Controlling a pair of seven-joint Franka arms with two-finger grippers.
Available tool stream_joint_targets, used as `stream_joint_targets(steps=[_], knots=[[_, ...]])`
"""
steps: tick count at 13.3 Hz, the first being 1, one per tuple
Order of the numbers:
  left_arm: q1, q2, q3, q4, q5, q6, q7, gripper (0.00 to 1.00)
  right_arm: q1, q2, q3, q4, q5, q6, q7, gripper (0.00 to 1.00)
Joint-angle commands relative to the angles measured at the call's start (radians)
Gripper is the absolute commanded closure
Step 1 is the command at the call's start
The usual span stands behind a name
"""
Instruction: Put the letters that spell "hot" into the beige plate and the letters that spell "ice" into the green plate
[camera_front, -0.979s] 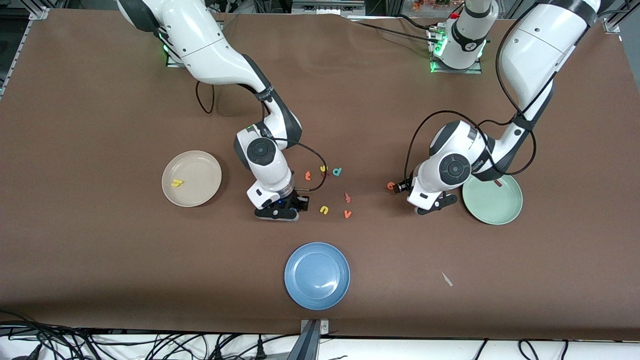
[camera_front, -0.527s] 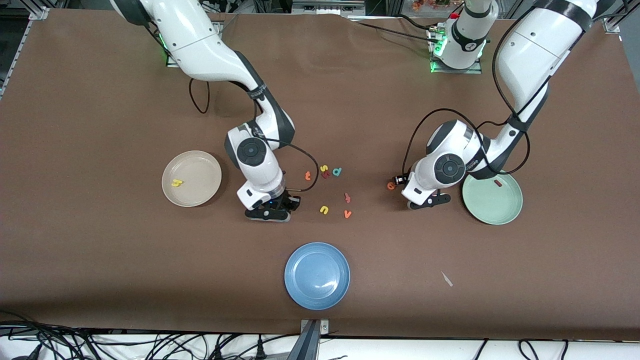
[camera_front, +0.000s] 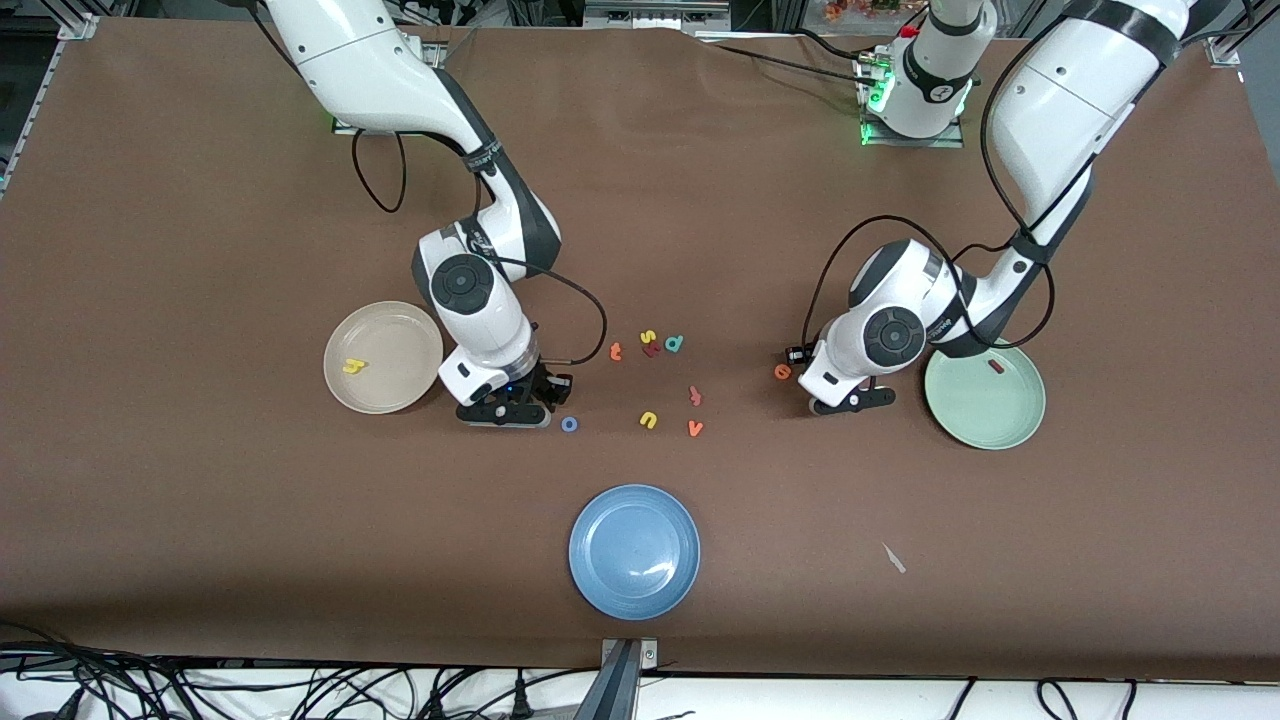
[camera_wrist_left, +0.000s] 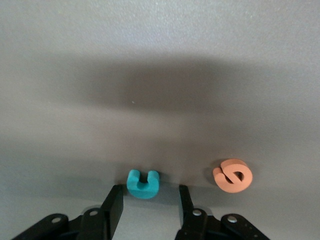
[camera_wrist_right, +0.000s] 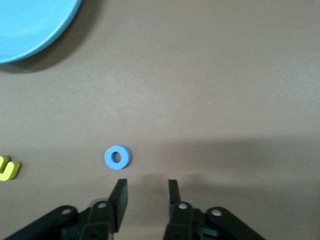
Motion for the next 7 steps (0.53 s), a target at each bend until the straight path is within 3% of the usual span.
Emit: stream_joint_targets(steps=[1, 3, 5, 7], knots=[[0.010, 0.012, 0.008, 0.000, 0.051, 0.008, 0.018, 0.58, 0.027, 0.039, 0.008, 0.051, 0.002, 0.009, 0.016, 0.39], [0.016, 0.012, 0.008, 0.000, 0.051, 0.008, 0.019, 0.71, 0.043, 0.093, 0.004, 0.126, 0.002, 0.009, 0.013, 0.39], [0.016, 0.012, 0.008, 0.002, 0.052, 0.006, 0.021, 0.89, 0.044, 0.110, -0.003, 0.139, 0.000, 0.010, 0.003, 0.42], [0.019, 0.008, 0.008, 0.003, 0.052, -0.004, 0.022, 0.99, 0.044, 0.124, -0.010, 0.139, -0.007, 0.032, -0.006, 0.42]])
